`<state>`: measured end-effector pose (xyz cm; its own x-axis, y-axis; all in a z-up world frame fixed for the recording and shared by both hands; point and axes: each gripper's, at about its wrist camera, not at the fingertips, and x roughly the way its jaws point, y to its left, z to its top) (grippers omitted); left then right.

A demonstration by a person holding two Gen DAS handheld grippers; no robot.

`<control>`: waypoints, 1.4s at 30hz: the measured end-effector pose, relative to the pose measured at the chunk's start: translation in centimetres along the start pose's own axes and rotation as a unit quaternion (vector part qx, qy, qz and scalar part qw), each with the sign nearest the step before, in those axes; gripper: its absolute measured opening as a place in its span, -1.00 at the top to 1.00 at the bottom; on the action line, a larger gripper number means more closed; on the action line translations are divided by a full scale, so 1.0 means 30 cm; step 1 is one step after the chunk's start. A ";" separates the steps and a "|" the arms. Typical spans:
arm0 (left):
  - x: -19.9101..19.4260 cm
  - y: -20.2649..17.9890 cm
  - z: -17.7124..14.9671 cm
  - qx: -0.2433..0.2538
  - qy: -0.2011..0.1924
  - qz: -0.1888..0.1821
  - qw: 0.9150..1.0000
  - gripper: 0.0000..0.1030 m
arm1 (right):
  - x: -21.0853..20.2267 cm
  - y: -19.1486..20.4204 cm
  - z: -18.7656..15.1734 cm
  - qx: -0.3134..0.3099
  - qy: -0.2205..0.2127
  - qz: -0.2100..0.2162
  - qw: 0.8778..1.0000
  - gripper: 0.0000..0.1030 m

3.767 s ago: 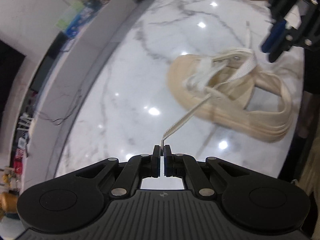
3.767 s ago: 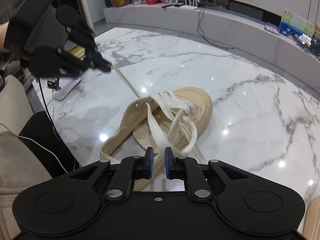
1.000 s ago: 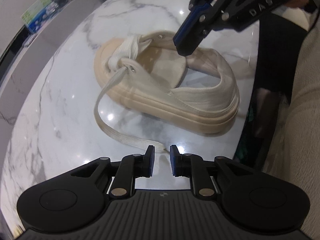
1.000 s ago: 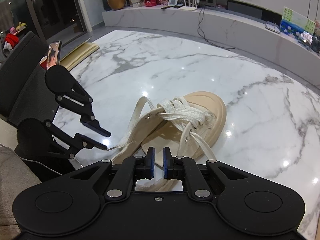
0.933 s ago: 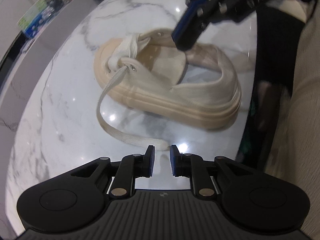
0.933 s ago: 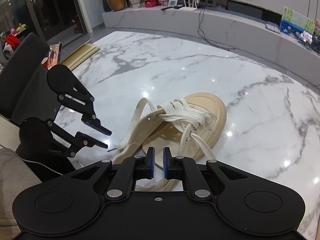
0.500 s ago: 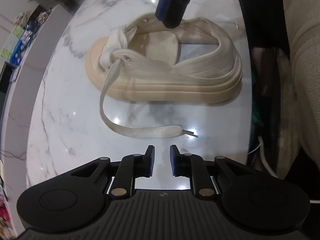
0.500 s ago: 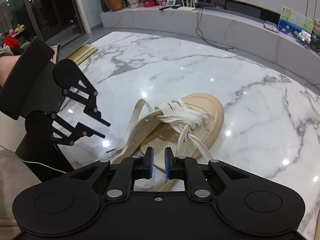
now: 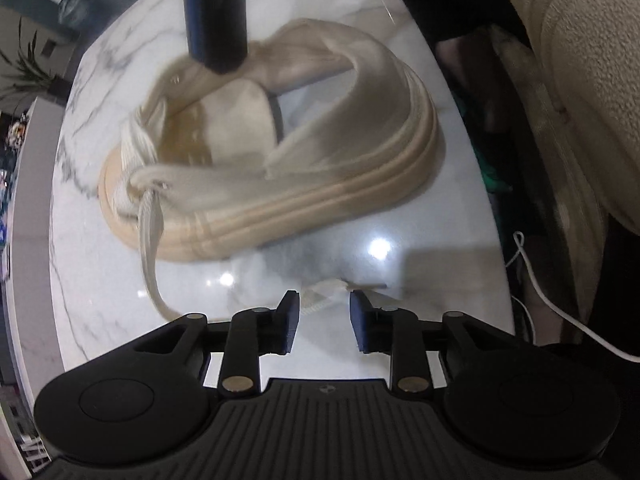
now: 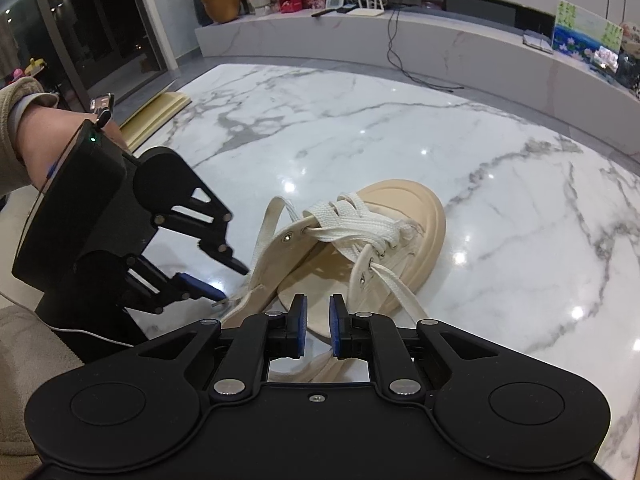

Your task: Lace up shoes with both hands

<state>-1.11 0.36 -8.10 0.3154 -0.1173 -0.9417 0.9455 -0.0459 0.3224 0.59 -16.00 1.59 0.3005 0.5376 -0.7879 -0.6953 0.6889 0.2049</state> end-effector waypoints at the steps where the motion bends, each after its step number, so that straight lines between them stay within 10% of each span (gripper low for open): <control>1: 0.004 0.006 0.003 0.000 -0.001 -0.002 1.000 0.49 | 0.002 0.000 0.001 -0.001 0.001 0.001 1.000 0.78; 28: 0.065 0.154 -0.022 -0.217 -0.030 -0.079 0.972 0.79 | 0.001 -0.015 0.004 0.010 0.002 0.012 1.000 0.68; 37: 0.052 0.115 -0.039 -0.322 -0.027 -0.032 0.946 0.93 | -0.043 -0.016 0.007 0.018 -0.021 -0.006 1.000 0.68; 42: -0.034 0.113 -0.078 -0.397 -0.059 -0.007 0.916 0.93 | -0.044 -0.011 0.005 0.012 -0.025 -0.025 0.999 0.68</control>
<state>1.96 2.64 -6.28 0.3369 -0.2310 -0.9128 0.7248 0.6824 0.0948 0.52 -16.85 2.67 0.3676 0.5247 -0.7678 -0.6625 0.7272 0.1799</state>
